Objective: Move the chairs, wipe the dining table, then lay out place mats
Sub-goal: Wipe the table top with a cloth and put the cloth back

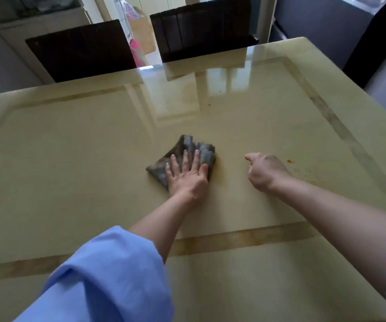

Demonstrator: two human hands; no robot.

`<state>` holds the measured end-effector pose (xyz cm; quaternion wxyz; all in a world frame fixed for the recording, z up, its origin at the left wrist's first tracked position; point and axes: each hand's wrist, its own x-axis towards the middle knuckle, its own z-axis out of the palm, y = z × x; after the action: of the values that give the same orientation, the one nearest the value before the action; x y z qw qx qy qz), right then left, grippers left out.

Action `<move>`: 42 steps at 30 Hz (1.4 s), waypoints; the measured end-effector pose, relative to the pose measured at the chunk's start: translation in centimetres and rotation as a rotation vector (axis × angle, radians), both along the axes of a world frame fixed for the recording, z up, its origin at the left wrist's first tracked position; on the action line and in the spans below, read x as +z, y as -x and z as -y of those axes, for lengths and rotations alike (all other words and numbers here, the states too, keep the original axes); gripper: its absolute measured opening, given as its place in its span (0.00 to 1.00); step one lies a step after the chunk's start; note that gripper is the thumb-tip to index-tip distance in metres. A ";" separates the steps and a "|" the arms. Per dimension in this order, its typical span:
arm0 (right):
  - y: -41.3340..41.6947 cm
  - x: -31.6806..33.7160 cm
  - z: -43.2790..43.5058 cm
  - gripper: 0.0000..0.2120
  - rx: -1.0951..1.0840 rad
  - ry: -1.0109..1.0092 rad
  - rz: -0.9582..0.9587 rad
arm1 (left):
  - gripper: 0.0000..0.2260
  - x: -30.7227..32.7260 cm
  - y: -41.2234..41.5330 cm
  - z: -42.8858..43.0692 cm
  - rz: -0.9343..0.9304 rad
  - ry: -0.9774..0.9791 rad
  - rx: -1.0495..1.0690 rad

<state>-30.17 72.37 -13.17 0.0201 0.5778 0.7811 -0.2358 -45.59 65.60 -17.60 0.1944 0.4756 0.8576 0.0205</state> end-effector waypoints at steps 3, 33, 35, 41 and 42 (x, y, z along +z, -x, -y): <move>1.2 0.4 -2.3 0.18 -0.111 -0.078 -0.048 | 0.24 0.1 -4.5 -3.4 0.023 -0.004 -0.244; -19.3 -0.3 -10.7 0.18 -0.380 0.097 0.109 | 0.23 -0.3 -15.1 -8.9 -0.032 -0.032 -0.367; -19.5 -0.1 -10.8 0.17 -0.344 0.111 0.107 | 0.23 -0.1 -11.8 -8.3 -0.067 0.005 -0.130; -20.6 1.7 -11.3 0.17 -0.242 0.129 0.057 | 0.24 -0.5 -20.9 -11.4 -0.003 -0.033 -0.075; -20.8 1.9 -11.4 0.18 -0.237 0.137 0.050 | 0.24 -0.7 -23.7 -11.7 0.009 -0.054 -0.180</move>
<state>-9.37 83.80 -11.31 0.0507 0.6691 0.6887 -0.2748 -21.88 77.25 -18.30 0.1864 0.5557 0.8098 0.0283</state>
